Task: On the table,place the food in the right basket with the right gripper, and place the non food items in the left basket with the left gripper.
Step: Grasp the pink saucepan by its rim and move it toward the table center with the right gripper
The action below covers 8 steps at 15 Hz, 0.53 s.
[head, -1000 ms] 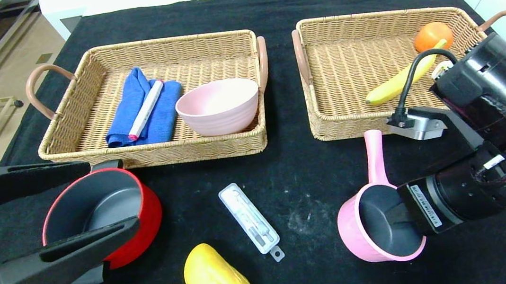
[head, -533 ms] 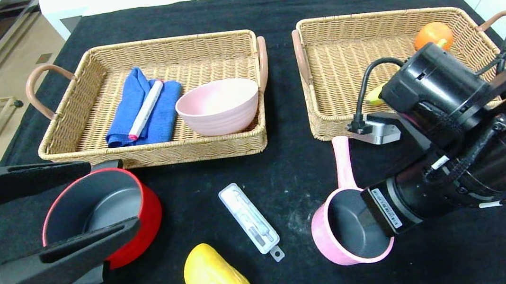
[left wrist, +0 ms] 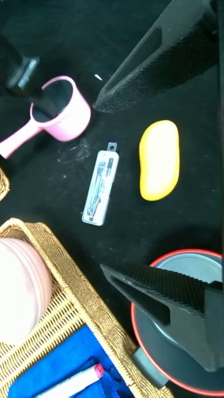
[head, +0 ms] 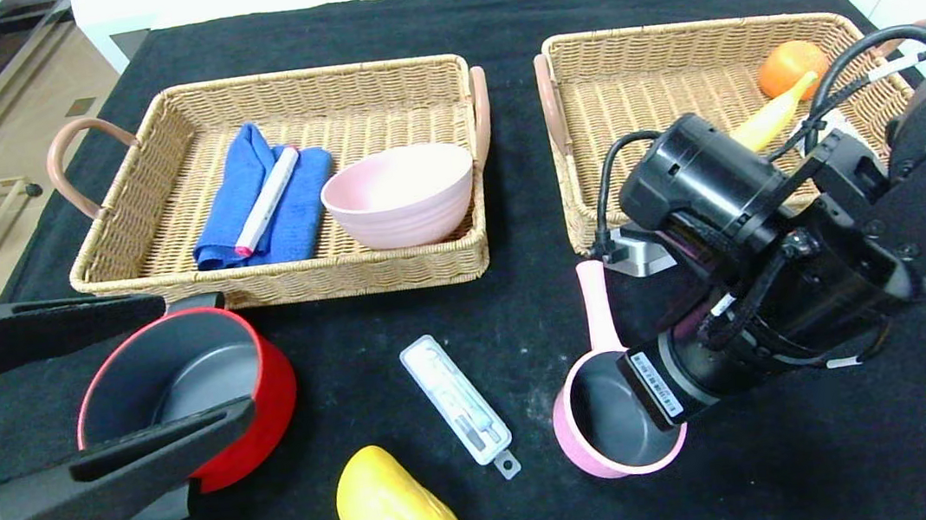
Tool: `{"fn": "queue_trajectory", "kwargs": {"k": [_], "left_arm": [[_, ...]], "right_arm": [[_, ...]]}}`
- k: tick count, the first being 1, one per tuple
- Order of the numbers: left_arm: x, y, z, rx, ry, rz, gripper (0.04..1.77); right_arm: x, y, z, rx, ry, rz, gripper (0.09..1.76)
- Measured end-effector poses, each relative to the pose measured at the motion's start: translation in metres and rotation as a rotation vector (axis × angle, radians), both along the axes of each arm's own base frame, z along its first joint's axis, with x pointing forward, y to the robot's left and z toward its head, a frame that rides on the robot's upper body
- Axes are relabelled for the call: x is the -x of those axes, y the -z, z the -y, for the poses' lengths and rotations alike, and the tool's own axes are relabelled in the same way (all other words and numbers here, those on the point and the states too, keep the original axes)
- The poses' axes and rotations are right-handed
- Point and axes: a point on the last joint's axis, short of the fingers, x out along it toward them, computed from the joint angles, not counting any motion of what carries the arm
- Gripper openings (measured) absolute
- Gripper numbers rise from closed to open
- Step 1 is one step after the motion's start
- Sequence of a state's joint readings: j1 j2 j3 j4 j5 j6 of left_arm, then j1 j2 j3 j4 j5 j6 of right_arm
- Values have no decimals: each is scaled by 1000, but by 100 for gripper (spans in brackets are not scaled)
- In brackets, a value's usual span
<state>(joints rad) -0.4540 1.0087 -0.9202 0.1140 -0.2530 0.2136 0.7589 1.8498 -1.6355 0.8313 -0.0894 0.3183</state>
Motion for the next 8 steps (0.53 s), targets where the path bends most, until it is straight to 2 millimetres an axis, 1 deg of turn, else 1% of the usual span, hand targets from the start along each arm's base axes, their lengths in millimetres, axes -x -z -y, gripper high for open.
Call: {"fn": "queue_trajectory", "kwargs": {"k": [3, 8], "left_arm": [[0, 0, 0, 0, 0, 0, 172], [1, 0, 0, 1, 0, 2, 172]], "right_arm": [[-4, 4, -5, 11, 1, -1, 18], [-5, 5, -11, 13, -6, 5, 18]]}}
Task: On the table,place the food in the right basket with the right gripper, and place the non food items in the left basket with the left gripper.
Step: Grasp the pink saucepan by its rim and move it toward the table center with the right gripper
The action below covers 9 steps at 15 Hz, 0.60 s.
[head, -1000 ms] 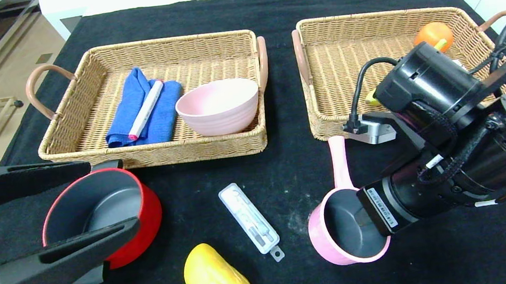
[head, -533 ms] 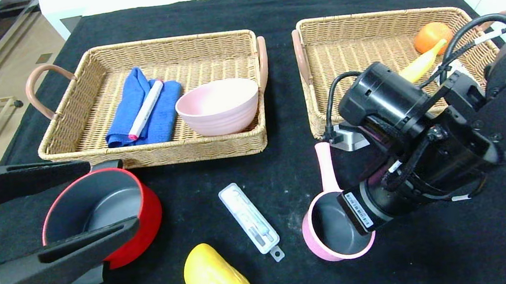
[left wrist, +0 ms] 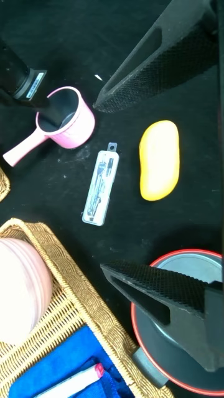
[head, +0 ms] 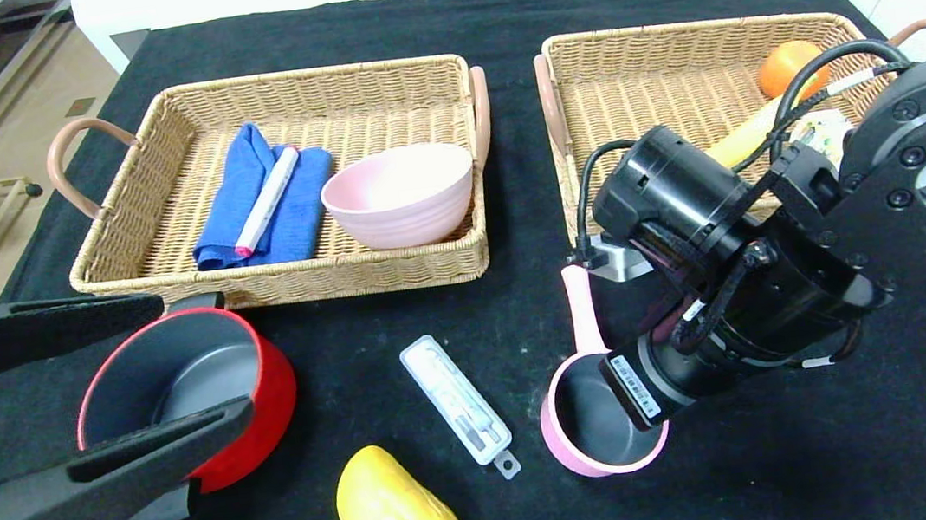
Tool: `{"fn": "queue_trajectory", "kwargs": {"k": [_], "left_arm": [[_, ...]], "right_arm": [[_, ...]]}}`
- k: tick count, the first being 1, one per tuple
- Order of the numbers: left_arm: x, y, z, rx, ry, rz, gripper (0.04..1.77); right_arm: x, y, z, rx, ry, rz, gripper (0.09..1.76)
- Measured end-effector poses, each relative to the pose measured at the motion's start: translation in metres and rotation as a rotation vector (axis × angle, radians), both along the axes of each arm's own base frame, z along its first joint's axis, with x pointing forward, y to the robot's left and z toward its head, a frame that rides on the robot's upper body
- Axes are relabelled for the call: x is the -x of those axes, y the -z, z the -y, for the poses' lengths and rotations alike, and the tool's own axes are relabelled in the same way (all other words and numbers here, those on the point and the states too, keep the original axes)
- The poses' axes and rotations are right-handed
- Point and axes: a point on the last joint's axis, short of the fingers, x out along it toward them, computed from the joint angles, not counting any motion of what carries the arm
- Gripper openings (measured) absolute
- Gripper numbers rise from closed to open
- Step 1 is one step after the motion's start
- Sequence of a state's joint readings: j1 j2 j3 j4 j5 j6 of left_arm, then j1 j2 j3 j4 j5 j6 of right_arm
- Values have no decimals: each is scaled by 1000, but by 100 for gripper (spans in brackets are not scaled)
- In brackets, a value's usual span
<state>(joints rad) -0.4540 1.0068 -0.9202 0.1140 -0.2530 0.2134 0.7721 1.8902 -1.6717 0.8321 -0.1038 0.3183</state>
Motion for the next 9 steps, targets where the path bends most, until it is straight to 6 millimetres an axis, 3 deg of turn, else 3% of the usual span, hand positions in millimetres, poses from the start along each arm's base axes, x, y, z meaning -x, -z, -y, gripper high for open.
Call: {"fn": "queue_trajectory", "kwargs": {"k": [1, 5, 9], "left_arm": [[0, 0, 0, 0, 0, 0, 172], [0, 0, 0, 0, 0, 0, 172], [0, 0, 0, 0, 0, 0, 172]], "right_arm": [[0, 0, -1, 0, -3, 0, 18], [1, 0, -2, -1, -6, 1, 78], [1, -1, -2, -6, -6, 2, 115]]}}
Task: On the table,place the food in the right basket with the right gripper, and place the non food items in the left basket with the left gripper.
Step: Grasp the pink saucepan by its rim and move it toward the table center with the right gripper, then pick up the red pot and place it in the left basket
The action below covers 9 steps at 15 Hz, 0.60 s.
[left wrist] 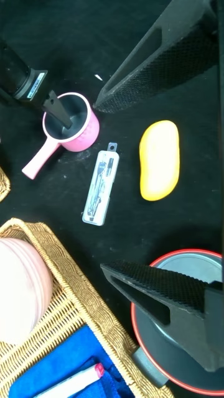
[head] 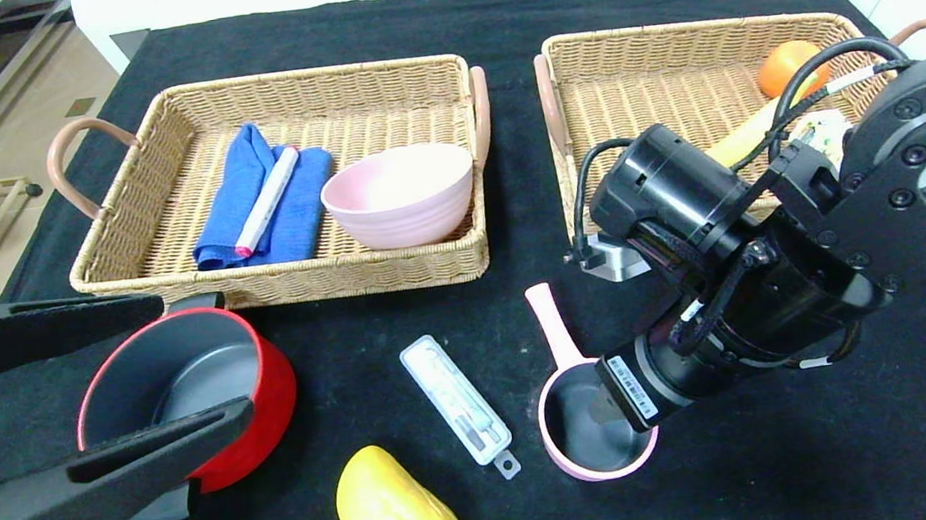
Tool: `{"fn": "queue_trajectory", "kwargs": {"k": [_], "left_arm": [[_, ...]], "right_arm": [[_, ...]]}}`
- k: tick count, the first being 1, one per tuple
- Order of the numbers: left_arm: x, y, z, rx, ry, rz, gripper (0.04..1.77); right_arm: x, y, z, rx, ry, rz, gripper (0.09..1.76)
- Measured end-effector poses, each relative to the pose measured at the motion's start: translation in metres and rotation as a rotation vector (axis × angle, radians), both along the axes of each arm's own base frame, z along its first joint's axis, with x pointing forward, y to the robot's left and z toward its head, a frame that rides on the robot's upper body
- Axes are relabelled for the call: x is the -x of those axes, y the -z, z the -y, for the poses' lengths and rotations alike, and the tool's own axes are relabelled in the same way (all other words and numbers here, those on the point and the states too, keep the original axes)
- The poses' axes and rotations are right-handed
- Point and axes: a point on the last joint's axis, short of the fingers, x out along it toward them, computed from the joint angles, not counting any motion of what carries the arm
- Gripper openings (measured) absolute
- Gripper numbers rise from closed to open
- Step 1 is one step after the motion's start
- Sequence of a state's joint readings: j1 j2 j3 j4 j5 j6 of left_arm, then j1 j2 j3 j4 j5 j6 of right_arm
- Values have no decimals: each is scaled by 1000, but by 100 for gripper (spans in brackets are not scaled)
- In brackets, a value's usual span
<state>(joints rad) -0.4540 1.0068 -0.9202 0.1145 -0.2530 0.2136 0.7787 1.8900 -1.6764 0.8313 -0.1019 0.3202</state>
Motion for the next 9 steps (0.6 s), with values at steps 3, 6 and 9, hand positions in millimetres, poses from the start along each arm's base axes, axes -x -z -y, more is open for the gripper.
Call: {"fn": "queue_trajectory", "kwargs": {"k": [3, 6, 9], "left_arm": [[0, 0, 0, 0, -1, 0, 172], [0, 0, 0, 0, -1, 0, 172], [0, 0, 0, -1, -3, -2, 172]], "right_arm": [[4, -6, 3, -13, -6, 12, 133], [12, -19, 9, -36, -21, 40, 145], [22, -35, 19, -58, -44, 85, 153]]}}
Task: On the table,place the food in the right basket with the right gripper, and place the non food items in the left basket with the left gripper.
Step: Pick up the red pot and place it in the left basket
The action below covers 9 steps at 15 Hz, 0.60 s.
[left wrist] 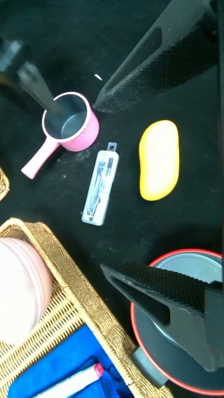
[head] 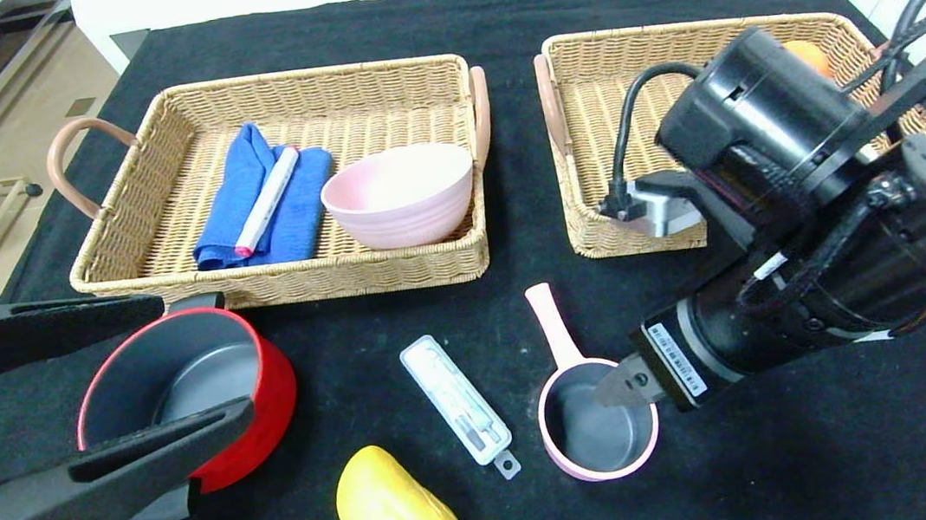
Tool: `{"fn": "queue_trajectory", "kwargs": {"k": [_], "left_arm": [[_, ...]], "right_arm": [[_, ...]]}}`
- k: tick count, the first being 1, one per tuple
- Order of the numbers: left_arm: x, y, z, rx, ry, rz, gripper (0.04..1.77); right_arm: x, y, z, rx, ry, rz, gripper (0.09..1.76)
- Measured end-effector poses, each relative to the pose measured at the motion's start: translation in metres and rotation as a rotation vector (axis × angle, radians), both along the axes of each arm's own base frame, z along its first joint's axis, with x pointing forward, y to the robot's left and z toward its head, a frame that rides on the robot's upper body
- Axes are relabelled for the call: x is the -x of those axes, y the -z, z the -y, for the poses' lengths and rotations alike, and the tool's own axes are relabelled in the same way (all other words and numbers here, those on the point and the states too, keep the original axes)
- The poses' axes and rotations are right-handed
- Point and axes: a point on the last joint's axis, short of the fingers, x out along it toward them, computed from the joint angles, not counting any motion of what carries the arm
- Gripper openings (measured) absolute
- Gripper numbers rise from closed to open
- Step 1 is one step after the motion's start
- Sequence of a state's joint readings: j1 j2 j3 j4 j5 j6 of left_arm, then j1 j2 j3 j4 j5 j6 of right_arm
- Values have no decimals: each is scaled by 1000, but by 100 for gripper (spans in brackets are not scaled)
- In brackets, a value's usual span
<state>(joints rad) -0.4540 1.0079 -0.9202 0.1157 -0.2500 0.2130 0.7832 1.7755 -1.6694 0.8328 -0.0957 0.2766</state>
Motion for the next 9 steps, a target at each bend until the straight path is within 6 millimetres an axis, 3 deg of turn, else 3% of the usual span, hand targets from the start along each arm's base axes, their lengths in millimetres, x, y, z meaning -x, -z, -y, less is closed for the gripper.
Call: {"fn": "queue_trajectory", "kwargs": {"k": [4, 9], "left_arm": [[-1, 1, 0, -3, -3, -4, 172], [-3, 3, 1, -8, -3, -13, 172]], "right_arm": [[15, -24, 22, -40, -10, 70, 160], [32, -39, 51, -85, -71, 108, 165]]}}
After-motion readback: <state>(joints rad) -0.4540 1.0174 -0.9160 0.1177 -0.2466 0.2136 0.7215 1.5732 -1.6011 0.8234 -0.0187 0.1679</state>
